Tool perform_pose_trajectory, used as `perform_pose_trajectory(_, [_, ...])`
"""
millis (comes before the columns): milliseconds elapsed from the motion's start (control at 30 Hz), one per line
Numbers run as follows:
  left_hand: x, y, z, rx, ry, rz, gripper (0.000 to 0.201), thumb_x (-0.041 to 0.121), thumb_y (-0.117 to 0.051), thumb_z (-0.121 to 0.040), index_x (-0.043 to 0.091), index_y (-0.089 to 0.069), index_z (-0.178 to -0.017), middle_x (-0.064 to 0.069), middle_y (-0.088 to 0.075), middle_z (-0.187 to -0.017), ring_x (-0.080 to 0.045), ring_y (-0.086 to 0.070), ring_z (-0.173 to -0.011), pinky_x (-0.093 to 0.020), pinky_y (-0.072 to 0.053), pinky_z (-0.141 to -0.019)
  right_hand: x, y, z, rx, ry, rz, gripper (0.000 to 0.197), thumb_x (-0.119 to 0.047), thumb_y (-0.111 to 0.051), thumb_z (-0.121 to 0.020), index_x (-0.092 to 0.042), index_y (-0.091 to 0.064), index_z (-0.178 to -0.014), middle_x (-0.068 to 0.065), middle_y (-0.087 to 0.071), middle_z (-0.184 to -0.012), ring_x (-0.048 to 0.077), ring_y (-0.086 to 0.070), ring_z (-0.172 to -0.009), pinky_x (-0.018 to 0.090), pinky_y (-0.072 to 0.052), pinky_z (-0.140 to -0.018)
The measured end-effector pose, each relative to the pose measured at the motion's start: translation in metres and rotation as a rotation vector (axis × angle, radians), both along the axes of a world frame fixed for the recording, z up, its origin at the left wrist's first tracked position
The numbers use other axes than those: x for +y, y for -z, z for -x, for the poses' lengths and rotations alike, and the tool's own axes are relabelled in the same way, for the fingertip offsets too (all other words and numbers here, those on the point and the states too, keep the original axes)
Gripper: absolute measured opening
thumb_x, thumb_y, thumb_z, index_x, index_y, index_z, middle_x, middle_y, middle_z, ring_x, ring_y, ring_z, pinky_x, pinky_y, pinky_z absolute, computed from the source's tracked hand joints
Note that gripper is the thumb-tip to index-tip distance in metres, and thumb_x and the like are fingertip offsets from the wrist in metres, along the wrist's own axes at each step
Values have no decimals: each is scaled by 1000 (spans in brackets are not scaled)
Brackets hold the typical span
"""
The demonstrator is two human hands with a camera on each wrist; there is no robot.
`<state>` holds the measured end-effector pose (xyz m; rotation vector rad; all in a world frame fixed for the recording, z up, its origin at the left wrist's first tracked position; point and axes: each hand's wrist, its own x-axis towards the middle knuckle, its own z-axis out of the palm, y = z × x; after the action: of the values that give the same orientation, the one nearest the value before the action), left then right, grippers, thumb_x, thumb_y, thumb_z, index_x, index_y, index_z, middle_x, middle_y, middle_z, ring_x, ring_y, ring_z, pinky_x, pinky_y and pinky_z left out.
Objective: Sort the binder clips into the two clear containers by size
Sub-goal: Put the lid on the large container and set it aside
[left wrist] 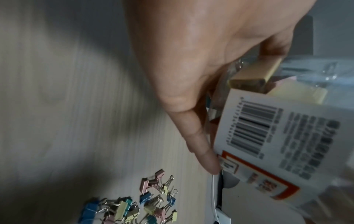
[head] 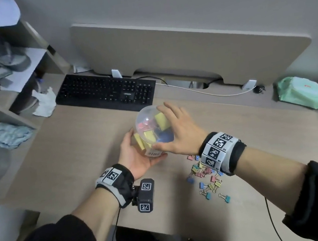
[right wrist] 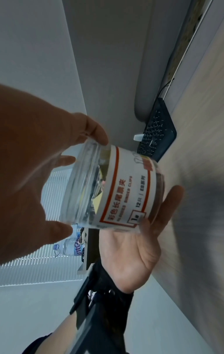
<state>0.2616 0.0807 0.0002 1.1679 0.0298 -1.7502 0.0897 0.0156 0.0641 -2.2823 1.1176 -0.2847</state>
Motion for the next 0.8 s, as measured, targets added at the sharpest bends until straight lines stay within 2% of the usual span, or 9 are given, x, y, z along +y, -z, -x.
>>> perform_pose_trajectory(67, [0,1,-2,35,25,10,71,63,-36,-99,13,-58,-144,-23,-63,-140,-44,-52,-136,-63,-42,-110,-2,-2,2,29,-9,-19,105,-62,-71,-68,-24,-16,-150,15,-22,-156,32,-22,-139,41,-22,-115])
perform_pose_trajectory(200, [0,1,3,120,81,5,74,64,-42,-96,10,-58,-144,-24,-60,-143,-46,-54,-133,-60,-39,-113,-8,1,14,77,-58,-70,104,-59,-67,-65,-33,-11,-149,15,-24,-151,32,-29,-134,49,-33,-110])
perform_pose_trajectory(333, [0,-1,13,169,107,4,69,64,-52,-92,10,-66,-133,-23,-66,-133,-38,-65,-107,-52,-49,-95,-12,3,33,128,-129,-122,108,-56,-68,-64,-38,-5,-150,13,-17,-152,34,-34,-134,43,-41,-105])
perform_pose_trajectory(433, [-2,-3,19,160,169,-18,71,67,-51,-90,10,-71,-128,-23,-67,-128,-37,-66,-101,-49,-49,-90,-14,0,42,129,-172,-116,109,-54,-69,-65,-43,-1,-150,13,-15,-151,35,-36,-133,42,-45,-101])
perform_pose_trajectory(533, [-6,-6,21,142,246,-66,73,70,-50,-88,10,-77,-120,-24,-68,-126,-38,-65,-103,-48,-48,-90,-14,-4,48,147,-223,-91,108,-51,-70,-67,-46,1,-148,12,-13,-151,38,-35,-135,48,-47,-100])
perform_pose_trajectory(600, [-7,-8,21,129,286,-90,74,69,-51,-87,9,-75,-124,-25,-66,-130,-40,-63,-110,-50,-47,-96,-13,-5,53,191,-254,-69,112,-48,-74,-67,-46,3,-148,12,-10,-153,39,-37,-134,47,-49,-97])
perform_pose_trajectory(700, [-5,-13,20,128,326,-97,75,65,-55,-88,8,-68,-134,-29,-62,-137,-45,-59,-125,-58,-41,-112,-10,-7,56,263,-310,-24,119,-46,-76,-63,-44,8,-148,9,-5,-155,40,-41,-131,46,-52,-93])
perform_pose_trajectory(767, [-5,-16,22,129,344,-105,75,65,-54,-90,8,-65,-137,-31,-60,-139,-49,-56,-130,-63,-38,-114,-7,-7,59,290,-333,9,121,-50,-76,-63,-42,10,-148,8,-6,-154,39,-44,-128,48,-53,-92])
perform_pose_trajectory(800, [-4,-17,23,117,349,-109,75,66,-52,-92,8,-65,-137,-31,-60,-139,-48,-57,-129,-62,-38,-114,-5,-7,61,290,-318,7,121,-54,-75,-63,-41,10,-148,8,-8,-153,37,-46,-126,47,-53,-91])
